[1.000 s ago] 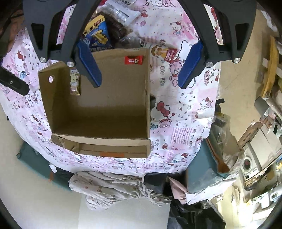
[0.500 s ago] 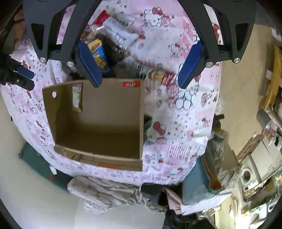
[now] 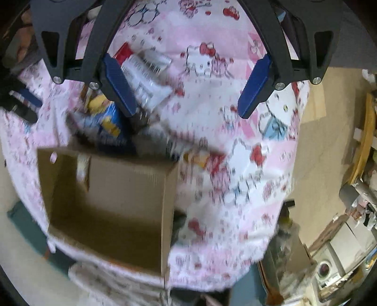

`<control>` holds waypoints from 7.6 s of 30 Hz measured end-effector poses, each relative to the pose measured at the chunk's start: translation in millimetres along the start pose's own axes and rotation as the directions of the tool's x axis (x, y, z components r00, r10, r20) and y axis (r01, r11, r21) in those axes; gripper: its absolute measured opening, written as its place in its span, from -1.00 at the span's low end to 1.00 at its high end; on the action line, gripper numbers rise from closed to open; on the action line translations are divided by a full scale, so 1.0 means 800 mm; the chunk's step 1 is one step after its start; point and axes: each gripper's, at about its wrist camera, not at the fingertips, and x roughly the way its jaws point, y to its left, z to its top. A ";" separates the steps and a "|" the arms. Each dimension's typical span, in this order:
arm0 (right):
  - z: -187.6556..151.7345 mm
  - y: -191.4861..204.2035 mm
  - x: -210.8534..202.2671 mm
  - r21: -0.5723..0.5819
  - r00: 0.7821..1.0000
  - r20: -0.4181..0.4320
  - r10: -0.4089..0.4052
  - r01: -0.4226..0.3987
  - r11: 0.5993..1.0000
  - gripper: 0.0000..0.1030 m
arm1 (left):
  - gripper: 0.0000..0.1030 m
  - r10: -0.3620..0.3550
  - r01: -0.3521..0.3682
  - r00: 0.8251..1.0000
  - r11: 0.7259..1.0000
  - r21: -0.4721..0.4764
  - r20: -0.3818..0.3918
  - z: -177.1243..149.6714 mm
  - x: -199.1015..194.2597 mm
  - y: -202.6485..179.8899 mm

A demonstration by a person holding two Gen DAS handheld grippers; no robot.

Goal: Organize snacks
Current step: 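Withdraw both grippers from the box back toward the snack pile, then grasp the white-and-red bar with the left gripper while the right grasps the brown chocolate stick, then carry both bars over the box and open both grippers to release them, then withdraw both grippers from the box back toward the snack pile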

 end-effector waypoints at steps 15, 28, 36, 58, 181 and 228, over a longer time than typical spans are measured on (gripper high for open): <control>0.000 0.003 0.003 -0.020 0.999 0.002 -0.040 0.040 0.999 0.89 | 0.58 -0.063 0.072 0.980 0.997 0.042 -0.188 -0.051 0.066 -0.071; 0.002 0.004 0.006 -0.005 1.000 -0.015 -0.023 0.023 1.000 0.89 | 0.55 0.035 -0.037 0.982 0.999 -0.009 -0.188 -0.056 0.053 -0.021; 0.002 0.007 0.008 -0.018 0.999 -0.015 -0.031 0.031 0.999 0.89 | 0.48 -0.178 0.133 0.959 0.970 -0.203 -0.222 -0.054 0.065 -0.020; -0.025 0.000 0.076 -0.054 0.951 -0.307 -0.047 0.032 0.998 -0.51 | -0.47 -0.163 0.154 0.978 0.985 -0.080 -0.128 -0.021 0.023 -0.021; 0.121 0.019 0.004 -0.129 0.988 0.133 0.081 -0.064 0.990 0.79 | 0.71 -0.167 0.105 0.946 0.969 0.224 0.277 0.148 -0.020 -0.112; -0.001 -0.015 -0.005 0.000 0.996 -0.052 -0.068 0.068 0.998 0.83 | 0.99 -0.094 0.095 0.995 0.995 0.034 -0.021 0.008 -0.015 -0.012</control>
